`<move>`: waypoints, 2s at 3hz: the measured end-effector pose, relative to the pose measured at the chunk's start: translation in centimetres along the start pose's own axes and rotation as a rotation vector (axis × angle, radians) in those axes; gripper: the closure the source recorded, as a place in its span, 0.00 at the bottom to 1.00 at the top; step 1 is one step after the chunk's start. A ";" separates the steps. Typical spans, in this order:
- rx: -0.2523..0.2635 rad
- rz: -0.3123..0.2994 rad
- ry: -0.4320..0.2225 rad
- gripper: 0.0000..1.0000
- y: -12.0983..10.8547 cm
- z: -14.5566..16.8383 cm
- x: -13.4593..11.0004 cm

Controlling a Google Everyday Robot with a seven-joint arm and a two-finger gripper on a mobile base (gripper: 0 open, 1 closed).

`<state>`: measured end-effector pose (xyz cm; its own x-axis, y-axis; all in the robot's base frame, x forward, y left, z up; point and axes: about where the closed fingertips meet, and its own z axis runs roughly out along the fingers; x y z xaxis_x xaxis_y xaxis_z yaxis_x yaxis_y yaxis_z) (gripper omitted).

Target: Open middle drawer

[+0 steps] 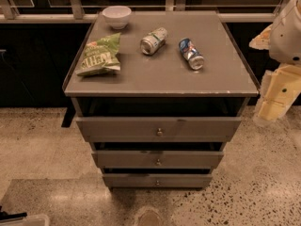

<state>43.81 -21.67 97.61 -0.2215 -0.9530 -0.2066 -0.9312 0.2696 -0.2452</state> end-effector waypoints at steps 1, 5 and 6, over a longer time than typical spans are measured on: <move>0.000 0.000 0.000 0.00 0.0 0.0 0.0; 0.102 0.346 -0.146 0.00 7.9 14.7 7.1; 0.102 0.347 -0.147 0.00 7.9 14.7 7.1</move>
Offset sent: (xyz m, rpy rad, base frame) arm -0.0065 -0.0135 -0.0318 0.0542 -0.0762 -0.0746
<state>39.10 -24.29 80.30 -0.4674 -0.7751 -0.4251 -0.7733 0.5915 -0.2283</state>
